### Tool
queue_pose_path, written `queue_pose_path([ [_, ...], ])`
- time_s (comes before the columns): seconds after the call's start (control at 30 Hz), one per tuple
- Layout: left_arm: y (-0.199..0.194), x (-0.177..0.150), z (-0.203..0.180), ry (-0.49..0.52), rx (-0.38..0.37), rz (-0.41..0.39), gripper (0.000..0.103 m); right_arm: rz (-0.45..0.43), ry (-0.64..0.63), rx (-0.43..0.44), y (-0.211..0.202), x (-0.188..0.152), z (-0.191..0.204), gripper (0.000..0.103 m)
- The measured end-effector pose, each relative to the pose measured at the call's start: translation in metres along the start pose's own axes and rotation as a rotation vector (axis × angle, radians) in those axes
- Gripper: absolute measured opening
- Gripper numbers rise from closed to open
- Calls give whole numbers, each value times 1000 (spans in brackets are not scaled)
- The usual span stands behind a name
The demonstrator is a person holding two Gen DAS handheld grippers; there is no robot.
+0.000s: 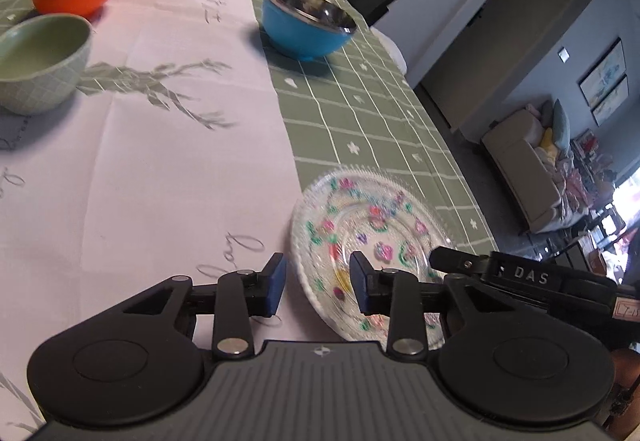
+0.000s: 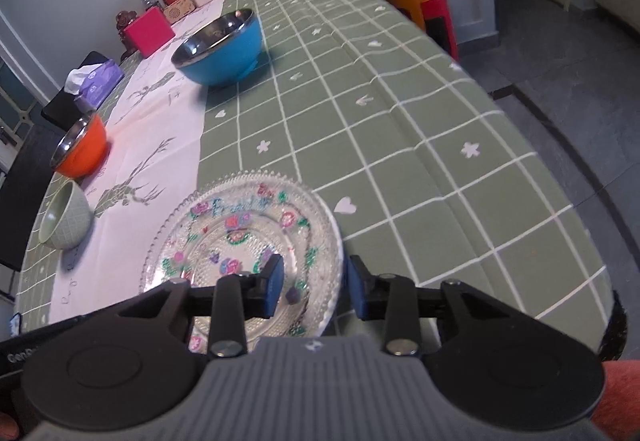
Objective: Organize plates and bowls
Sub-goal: 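Move both open tools to the rim of the blue steel bowl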
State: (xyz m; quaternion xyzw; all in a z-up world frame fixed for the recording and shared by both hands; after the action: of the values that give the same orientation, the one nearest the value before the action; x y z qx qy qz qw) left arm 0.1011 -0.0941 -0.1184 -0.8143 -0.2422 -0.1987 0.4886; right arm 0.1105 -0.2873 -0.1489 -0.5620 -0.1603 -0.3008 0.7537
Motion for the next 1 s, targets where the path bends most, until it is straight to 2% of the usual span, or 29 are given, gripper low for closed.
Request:
queue_pose_path([
  [0.27, -11, 44, 13, 42, 38, -51, 42, 3, -19, 15, 2, 20, 13, 42],
  [0.37, -12, 68, 15, 46, 31, -79, 42, 1, -47, 31, 4, 38, 27, 43],
  [0.47, -13, 92, 17, 46, 33, -111, 45, -18, -116, 5, 3, 59, 44, 45],
  [0.53, -11, 108, 18, 40, 27, -129, 47, -35, -167, -16, 6, 74, 57, 50],
  [0.6, -7, 122, 20, 34, 17, -142, 50, -38, -191, -10, 12, 88, 69, 50],
  [0.9, 21, 181, 38, -7, 9, -186, 50, 1, -144, 79, 55, 141, 105, 49],
  [1.0, 29, 198, 46, -59, -5, -215, 56, -7, -111, 89, 69, 160, 109, 49],
])
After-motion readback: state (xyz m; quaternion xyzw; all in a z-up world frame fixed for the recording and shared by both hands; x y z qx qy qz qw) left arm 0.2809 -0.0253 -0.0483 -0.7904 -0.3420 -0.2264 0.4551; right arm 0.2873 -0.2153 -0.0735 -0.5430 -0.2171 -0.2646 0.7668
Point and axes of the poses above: each gripper's, at about its wrist camera, not at the fingertips, and y roughly the way its jaws point, z to its left, x to its top, the point moved 8 cm from there along y, roughly the way its jaws point
